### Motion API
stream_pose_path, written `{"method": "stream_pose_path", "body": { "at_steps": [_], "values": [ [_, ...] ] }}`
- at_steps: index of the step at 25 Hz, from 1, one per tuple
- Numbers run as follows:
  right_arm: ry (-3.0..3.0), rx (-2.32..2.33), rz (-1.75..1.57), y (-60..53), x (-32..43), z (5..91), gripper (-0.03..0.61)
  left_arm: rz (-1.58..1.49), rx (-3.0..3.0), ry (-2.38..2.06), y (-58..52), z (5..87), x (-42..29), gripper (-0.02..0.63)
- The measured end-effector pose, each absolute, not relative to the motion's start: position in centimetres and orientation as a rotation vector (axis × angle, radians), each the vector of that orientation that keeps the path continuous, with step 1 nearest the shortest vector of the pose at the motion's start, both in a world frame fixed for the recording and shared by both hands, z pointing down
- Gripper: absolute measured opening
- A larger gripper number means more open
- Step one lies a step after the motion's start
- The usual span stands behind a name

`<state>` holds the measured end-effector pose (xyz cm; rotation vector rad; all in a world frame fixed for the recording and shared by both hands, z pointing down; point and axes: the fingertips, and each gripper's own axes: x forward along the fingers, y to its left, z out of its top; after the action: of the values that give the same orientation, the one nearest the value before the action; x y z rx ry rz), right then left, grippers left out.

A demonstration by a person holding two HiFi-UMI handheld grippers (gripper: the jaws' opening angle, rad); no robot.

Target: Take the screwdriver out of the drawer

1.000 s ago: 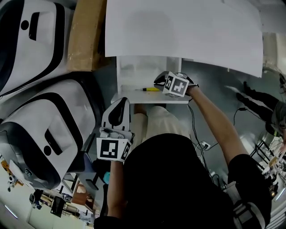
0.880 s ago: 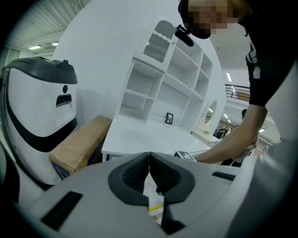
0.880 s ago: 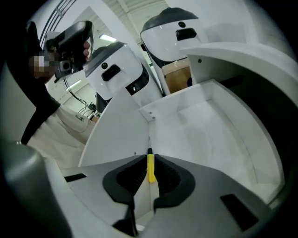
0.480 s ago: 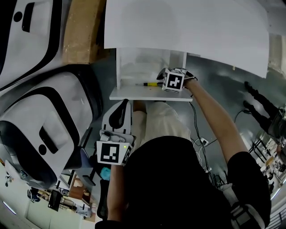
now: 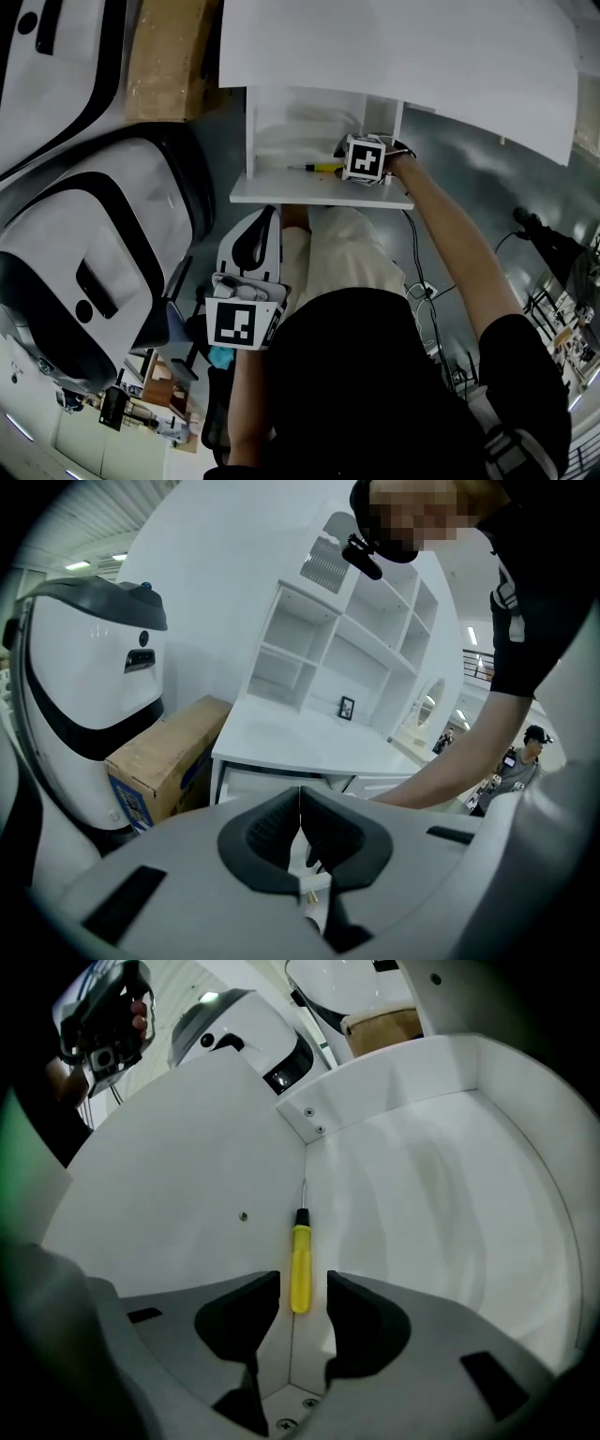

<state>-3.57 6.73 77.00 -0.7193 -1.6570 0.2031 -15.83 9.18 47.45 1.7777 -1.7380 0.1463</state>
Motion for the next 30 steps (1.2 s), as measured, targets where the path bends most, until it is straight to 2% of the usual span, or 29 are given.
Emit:
{"method": "stream_pose_path", "body": {
  "at_steps": [11,22,30],
  "values": [
    [-1.644,-0.759,0.177,8.1,-3.9,78.0,0.149,0.151,1.773,-1.749,9.3,47.7,-15.9,0.023],
    [-1.687,-0.692,0.125,7.8,-3.9,79.3,0.09,0.174,1.728,-1.741,9.3,48.3,-15.7,0.023],
    [-1.717,-0.643,0.156,7.4,-4.0,79.3,0.086,0.157,1.753,-1.744,9.0,47.8,-15.5,0.023]
  ]
}}
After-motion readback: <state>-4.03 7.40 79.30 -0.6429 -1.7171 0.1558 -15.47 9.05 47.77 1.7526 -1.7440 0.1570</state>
